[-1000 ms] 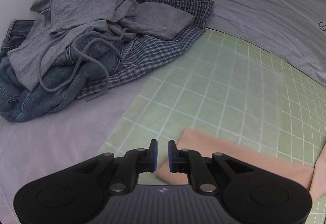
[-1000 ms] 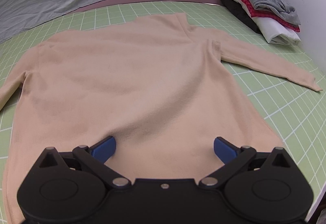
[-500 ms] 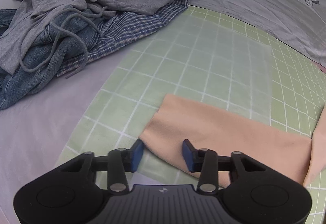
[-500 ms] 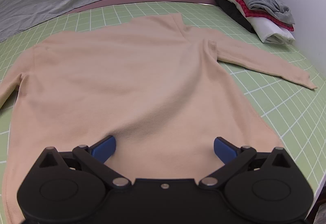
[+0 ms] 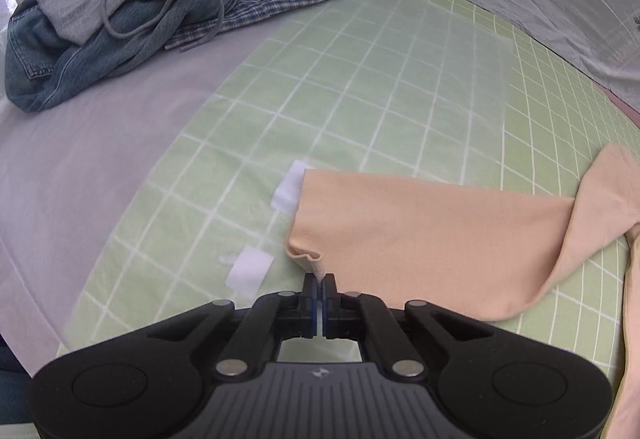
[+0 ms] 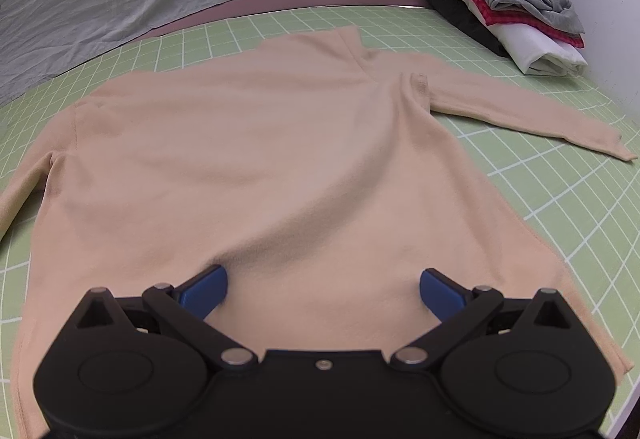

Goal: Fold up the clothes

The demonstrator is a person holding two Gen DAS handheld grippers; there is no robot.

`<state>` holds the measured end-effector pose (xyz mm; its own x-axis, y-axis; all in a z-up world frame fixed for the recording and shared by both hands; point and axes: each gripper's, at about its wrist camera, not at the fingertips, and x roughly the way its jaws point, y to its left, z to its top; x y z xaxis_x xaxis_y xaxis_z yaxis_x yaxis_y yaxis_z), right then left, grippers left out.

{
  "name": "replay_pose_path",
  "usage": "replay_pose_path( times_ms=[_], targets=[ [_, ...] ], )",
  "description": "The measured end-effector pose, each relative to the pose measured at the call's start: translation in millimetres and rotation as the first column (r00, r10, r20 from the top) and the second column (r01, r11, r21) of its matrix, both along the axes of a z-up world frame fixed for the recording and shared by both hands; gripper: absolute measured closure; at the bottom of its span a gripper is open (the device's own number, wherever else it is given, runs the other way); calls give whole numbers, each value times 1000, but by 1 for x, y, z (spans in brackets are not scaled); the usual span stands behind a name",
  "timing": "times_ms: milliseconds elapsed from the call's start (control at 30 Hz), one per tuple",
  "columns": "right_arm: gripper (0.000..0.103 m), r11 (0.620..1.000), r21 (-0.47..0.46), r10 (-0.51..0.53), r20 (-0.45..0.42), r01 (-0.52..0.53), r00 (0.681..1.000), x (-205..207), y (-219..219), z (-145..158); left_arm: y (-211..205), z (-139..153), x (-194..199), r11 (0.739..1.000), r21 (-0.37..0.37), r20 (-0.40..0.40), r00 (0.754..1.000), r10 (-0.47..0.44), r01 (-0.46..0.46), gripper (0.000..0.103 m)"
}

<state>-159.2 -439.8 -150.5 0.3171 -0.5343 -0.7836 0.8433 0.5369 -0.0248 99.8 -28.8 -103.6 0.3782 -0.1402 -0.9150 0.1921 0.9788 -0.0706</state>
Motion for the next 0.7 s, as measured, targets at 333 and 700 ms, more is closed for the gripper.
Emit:
replay_pose_path(
  times_ms=[333,700],
  targets=[
    [0,998,-27,51,30,-51,998,-6,4,-2,-25,21,-43,990,56,90,987,-131,126,78],
    [0,993,-17,117,9,-116,993,-12,4,2,-94,8,-65,924,108,104,920,-378,368,52]
  ],
)
